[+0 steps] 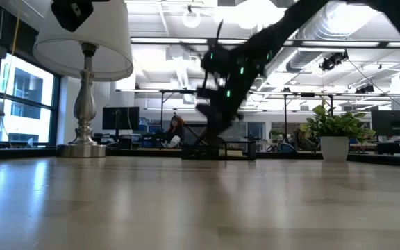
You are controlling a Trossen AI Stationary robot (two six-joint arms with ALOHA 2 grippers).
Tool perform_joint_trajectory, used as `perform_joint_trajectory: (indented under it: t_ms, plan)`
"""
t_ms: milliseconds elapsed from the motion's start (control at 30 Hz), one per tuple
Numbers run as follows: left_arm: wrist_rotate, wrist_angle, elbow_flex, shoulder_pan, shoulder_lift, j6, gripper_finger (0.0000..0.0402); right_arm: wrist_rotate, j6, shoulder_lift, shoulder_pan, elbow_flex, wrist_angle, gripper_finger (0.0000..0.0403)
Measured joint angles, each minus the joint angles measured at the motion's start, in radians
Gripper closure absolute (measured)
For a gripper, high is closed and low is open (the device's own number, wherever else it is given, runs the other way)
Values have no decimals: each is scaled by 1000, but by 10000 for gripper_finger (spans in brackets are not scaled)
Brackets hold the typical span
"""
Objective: Pick and place office supplies into organizer
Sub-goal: Return to Home Position
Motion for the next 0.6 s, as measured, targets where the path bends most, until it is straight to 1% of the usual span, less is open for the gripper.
perform_joint_trajectory:
  t_ms: [167, 267, 333, 467, 533, 600]
  plan:
    - [0, -1, 0, 0, 0, 0, 335, -32, -21, -127, 83, -1, -65, 403]
    - [0, 9, 0, 0, 0, 29, 335, -37, -43, -222, 155, -51, -46, 403]
    - [-7, 34, 0, -5, 0, 95, 335, -31, -44, -297, 202, -140, 34, 403]
    - [-90, 112, 0, -45, 0, 228, 335, 36, -23, -463, 266, -381, 273, 403]
    - [-88, 138, 0, -55, -1, 303, 335, 40, -10, -541, 283, -496, 389, 403]
    - [-39, 143, 0, -52, 0, 359, 338, 11, 0, -604, 291, -604, 518, 403]
